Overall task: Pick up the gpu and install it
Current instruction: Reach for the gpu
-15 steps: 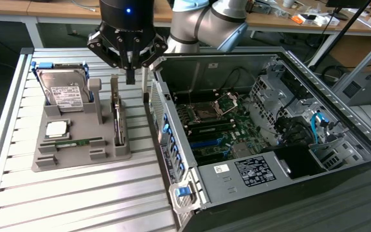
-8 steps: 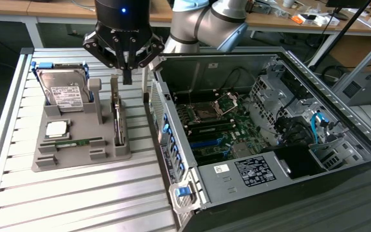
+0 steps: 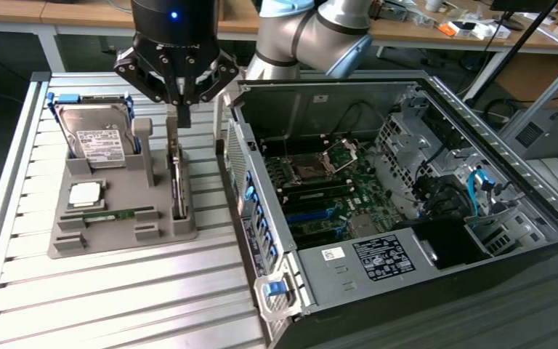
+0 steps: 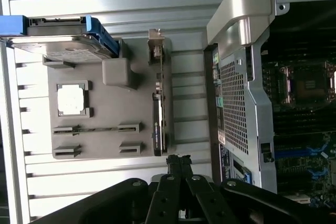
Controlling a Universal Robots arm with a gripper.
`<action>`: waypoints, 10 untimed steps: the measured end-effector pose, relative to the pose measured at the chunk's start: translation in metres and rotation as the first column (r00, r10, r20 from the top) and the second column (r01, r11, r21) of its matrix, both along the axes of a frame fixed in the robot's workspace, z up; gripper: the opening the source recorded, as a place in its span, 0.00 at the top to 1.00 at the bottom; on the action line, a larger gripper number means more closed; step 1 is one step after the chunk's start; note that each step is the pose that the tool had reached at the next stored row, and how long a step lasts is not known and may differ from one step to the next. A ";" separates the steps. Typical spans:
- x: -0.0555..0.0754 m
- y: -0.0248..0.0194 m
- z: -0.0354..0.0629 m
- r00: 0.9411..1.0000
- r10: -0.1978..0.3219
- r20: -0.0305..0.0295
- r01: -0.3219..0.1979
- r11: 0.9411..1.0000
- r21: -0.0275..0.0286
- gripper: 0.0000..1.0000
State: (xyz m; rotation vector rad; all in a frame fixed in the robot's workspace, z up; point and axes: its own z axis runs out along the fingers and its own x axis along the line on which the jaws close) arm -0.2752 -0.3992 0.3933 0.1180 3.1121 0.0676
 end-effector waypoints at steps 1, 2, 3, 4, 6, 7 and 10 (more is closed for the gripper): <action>-0.001 0.0000 0.0000 1.000 0.000 0.000 0.000 1.000 0.000 0.89; -0.002 0.0000 0.0000 1.000 0.000 0.000 0.000 1.000 0.000 0.89; -0.003 0.0000 0.0000 1.000 0.000 0.000 0.000 1.000 0.000 0.89; -0.003 0.0000 0.0000 1.000 0.000 0.000 0.000 1.000 0.000 0.89; -0.004 0.0000 0.0000 1.000 0.000 0.000 0.000 1.000 0.000 0.89; -0.004 0.0000 0.0000 1.000 0.000 0.000 0.000 1.000 0.000 0.89; -0.004 0.0000 0.0000 1.000 0.000 0.000 0.000 1.000 0.000 0.89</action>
